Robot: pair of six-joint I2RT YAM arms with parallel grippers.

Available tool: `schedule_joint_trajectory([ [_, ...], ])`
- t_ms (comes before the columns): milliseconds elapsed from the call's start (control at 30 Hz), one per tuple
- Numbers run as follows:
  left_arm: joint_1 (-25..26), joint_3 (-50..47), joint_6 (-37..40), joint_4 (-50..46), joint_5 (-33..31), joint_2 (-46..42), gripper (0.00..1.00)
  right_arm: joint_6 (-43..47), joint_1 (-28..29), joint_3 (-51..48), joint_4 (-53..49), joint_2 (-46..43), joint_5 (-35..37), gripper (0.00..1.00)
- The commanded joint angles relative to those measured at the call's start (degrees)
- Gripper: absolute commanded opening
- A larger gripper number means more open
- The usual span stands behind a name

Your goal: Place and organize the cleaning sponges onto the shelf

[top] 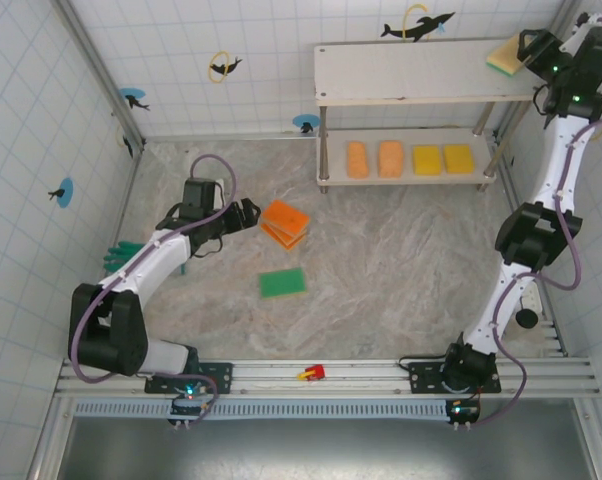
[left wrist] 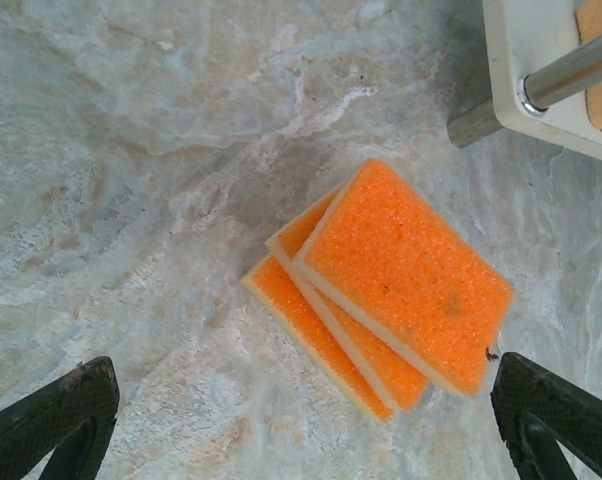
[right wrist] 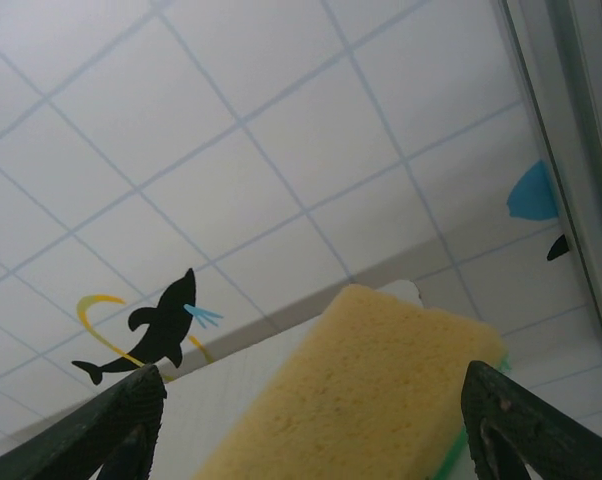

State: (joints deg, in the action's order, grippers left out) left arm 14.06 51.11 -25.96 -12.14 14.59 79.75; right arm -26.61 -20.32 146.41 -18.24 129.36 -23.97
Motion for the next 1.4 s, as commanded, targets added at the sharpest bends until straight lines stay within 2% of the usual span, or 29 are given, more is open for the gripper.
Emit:
schedule_joint_trajectory([
  [0, -0.4, 0.1, -0.4, -0.8, 0.6, -1.9, 0.97, 4.7, 0.5, 1.9, -4.2, -6.0, 4.4, 0.8],
  [67, -0.4, 0.0, -0.5, -0.8, 0.6, -2.3, 0.97, 6.3, 1.4, 1.9, -7.1, -7.1, 6.8, 0.84],
  [133, -0.5, 0.0, -0.6, -0.8, 0.9, -2.5, 0.97, 8.1, 2.8, 1.9, -11.3, -8.3, 12.3, 0.91],
  [267, -0.5, -0.1, -0.6, -0.7, 1.4, -2.8, 0.97, 12.1, 6.5, 2.0, -17.7, -9.9, 23.5, 0.98],
  [433, -0.4, 0.1, -0.3, -1.0, 1.5, -2.7, 0.97, 18.2, 12.3, 2.0, -21.1, -10.3, 36.2, 0.99],
  [567, -0.4, 0.1, -0.2, -1.0, 1.5, -2.6, 0.97, 18.5, 15.0, 2.1, -21.2, -9.6, 43.0, 0.98],
  [867, -0.4, 0.3, 0.2, -1.2, 1.3, -2.1, 0.97, 11.1, 15.9, 2.3, -20.1, -7.3, 47.9, 0.98],
  [1367, -0.4, 1.2, 1.2, -0.4, 1.8, 0.5, 0.97, 10.8, 16.7, 3.6, -18.5, -4.0, 51.1, 0.98],
])
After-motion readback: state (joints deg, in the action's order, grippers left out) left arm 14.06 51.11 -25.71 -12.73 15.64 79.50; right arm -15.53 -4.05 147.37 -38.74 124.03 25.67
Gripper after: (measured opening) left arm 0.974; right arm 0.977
